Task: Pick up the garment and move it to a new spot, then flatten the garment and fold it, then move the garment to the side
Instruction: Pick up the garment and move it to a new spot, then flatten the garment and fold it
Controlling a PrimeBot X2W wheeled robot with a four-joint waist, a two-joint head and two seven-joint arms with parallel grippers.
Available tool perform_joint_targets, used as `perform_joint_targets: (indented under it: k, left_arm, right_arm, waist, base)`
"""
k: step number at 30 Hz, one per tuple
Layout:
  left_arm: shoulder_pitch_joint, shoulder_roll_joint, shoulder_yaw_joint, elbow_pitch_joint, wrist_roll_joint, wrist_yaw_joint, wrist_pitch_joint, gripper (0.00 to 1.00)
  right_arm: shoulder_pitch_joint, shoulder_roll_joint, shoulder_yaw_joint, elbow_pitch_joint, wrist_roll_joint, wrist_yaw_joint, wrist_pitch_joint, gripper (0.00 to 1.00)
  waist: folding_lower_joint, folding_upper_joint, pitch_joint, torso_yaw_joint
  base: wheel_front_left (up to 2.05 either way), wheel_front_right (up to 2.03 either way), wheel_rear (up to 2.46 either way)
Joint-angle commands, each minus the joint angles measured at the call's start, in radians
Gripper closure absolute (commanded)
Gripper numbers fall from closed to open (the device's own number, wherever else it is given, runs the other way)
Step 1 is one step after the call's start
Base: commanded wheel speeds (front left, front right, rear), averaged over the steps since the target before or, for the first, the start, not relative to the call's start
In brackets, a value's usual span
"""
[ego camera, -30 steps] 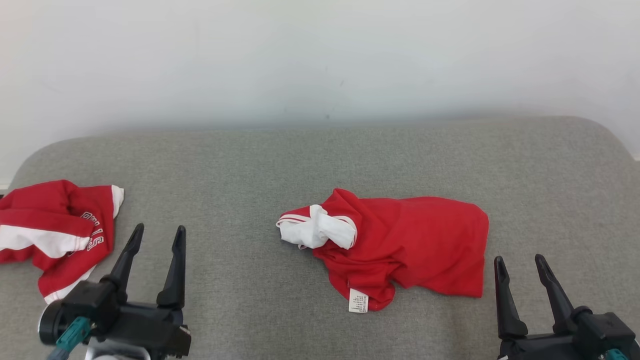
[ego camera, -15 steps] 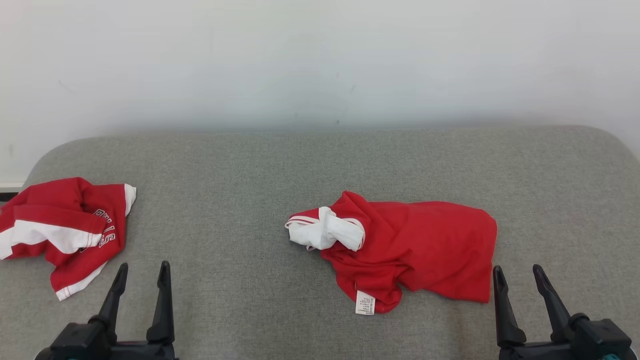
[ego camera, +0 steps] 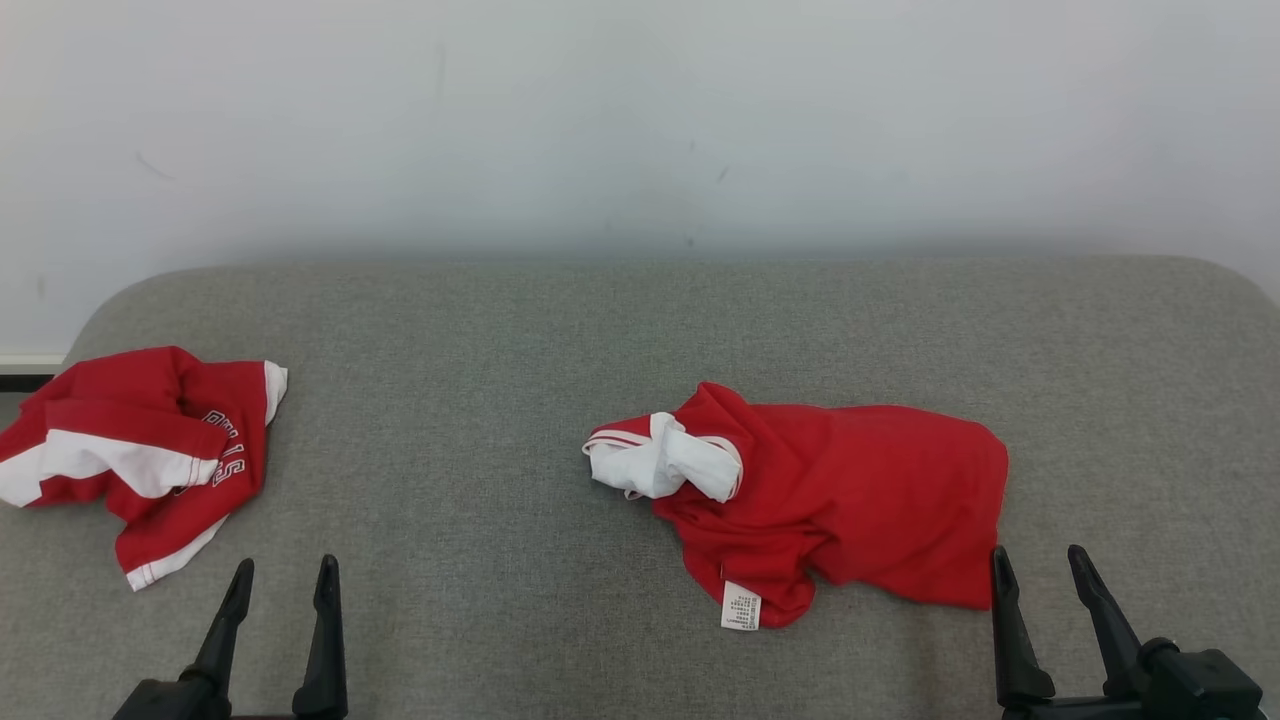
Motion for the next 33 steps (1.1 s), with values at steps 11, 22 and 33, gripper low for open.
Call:
perform_joint_targets:
  k: [11, 22, 33]
  left_arm:
    - [0.005, -0.022, 0.027, 0.019, 0.031, -0.023, -0.003, 0.0]
    - [-0.001, -0.034, 0.041, 0.031, 0.05, -0.042, -0.003, 0.0]
    - [-0.002, -0.042, 0.05, 0.039, 0.061, -0.051, -0.003, 0.0]
  right_arm:
    - [-0.003, 0.001, 0.004, 0.016, 0.009, -0.002, -0.01, 0.0]
    - [-0.006, 0.001, 0.004, 0.026, 0.008, -0.002, -0.012, 0.0]
    - [-0.005, 0.001, 0.005, 0.027, 0.006, -0.002, -0.01, 0.0]
  waist:
    - [0.0, 0.0, 0.003, 0.002]
    - [0.0, 0.0, 0.0, 0.001]
    - [0.0, 0.0, -0.001, -0.001]
  base:
    - [0.0, 0.0, 0.0]
    - [0.0, 0.0, 0.0]
    - [0.0, 0.0, 0.0]
